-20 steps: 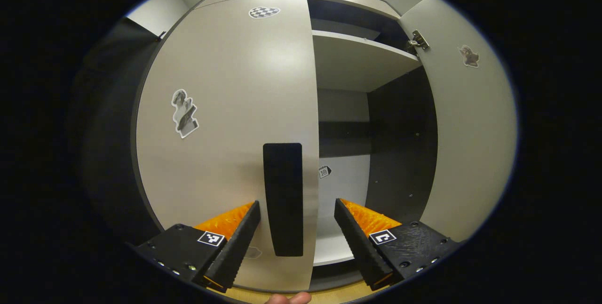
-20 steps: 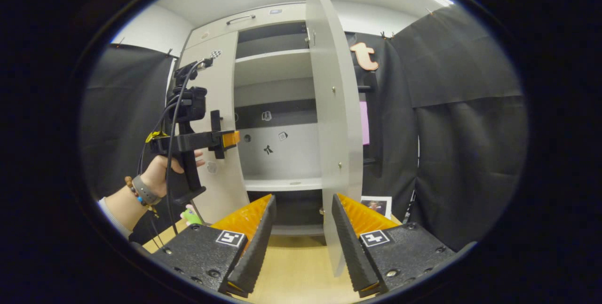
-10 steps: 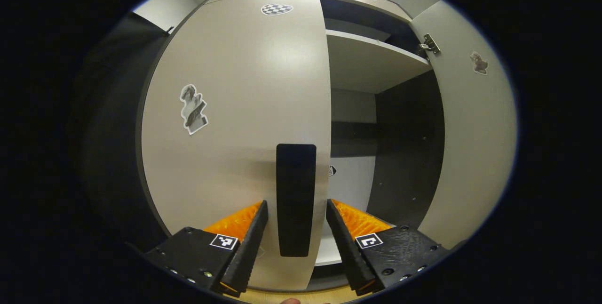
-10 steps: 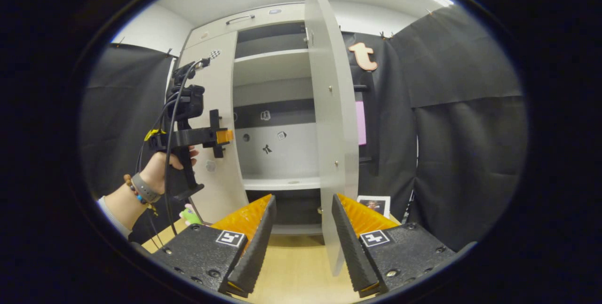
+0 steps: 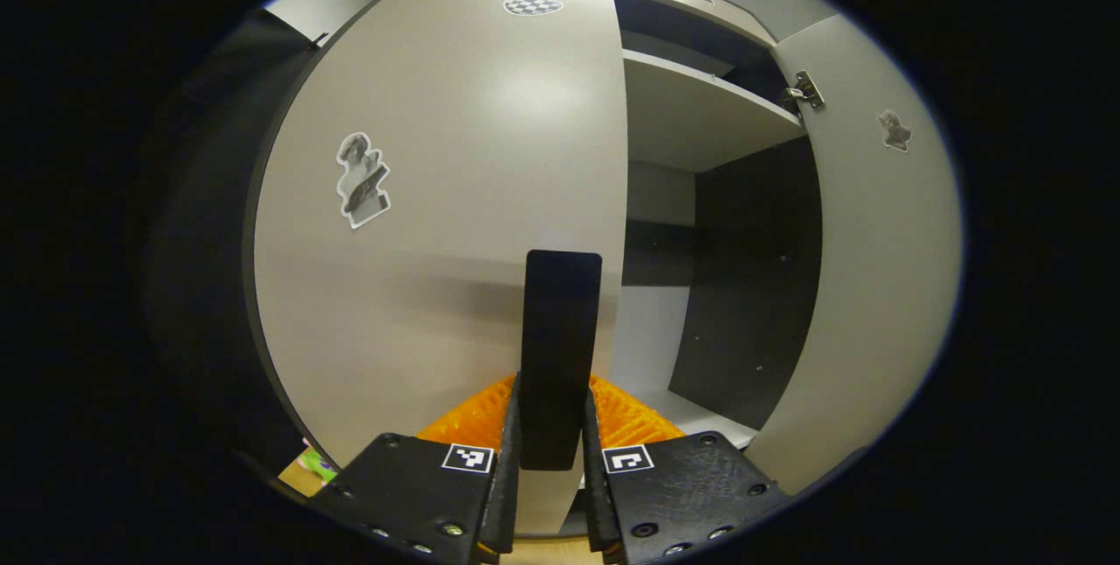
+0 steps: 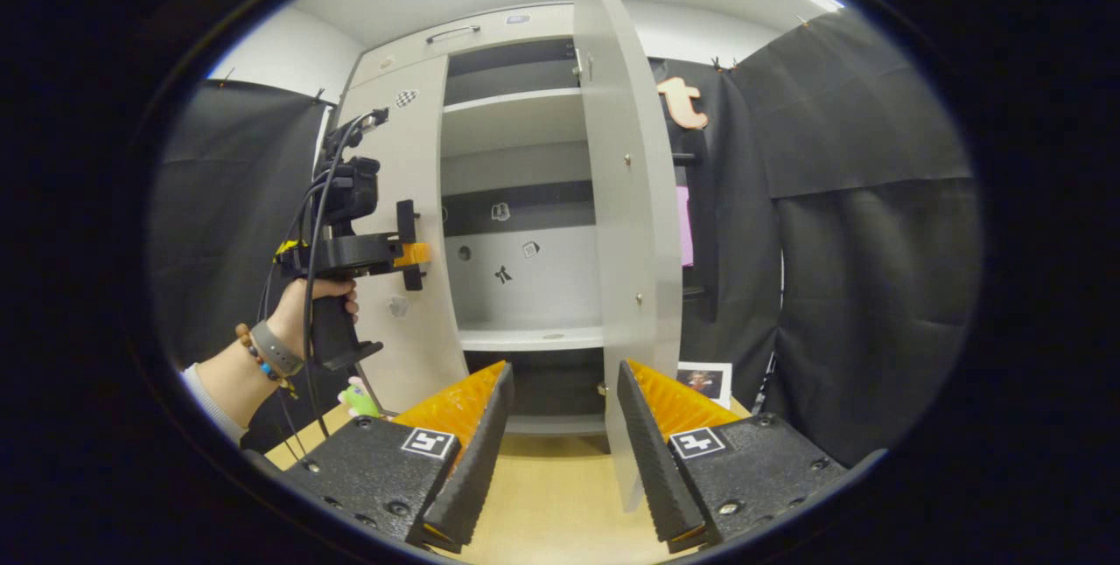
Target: Open the right door of the double-door shoe cabinet with the right hand, and open the left door with the left hand.
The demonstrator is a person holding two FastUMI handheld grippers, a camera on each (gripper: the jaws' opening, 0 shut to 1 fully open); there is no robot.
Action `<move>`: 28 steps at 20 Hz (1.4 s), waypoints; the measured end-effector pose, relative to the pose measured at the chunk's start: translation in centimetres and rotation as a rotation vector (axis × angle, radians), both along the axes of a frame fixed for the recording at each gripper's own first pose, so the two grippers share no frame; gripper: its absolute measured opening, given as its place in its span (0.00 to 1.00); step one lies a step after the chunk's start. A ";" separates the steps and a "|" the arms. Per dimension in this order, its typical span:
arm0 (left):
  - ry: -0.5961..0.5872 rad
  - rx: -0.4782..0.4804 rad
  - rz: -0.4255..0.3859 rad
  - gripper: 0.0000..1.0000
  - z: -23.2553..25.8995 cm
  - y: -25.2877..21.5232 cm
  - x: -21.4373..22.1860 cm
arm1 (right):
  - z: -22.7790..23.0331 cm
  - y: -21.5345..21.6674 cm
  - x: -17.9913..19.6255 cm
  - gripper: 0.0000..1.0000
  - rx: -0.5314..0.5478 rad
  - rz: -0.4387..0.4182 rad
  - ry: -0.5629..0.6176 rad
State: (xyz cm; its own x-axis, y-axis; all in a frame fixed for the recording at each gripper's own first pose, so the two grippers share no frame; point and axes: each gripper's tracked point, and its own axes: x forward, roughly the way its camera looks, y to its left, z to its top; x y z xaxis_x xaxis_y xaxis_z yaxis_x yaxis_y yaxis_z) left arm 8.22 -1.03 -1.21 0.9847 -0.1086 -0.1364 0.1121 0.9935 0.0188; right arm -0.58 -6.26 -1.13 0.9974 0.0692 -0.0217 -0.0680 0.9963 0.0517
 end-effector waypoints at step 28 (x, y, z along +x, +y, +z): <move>-0.047 0.046 -0.004 0.07 2.8 10.4 -15.3 | -0.1 4.1 -1.6 0.74 -0.011 0.039 -0.024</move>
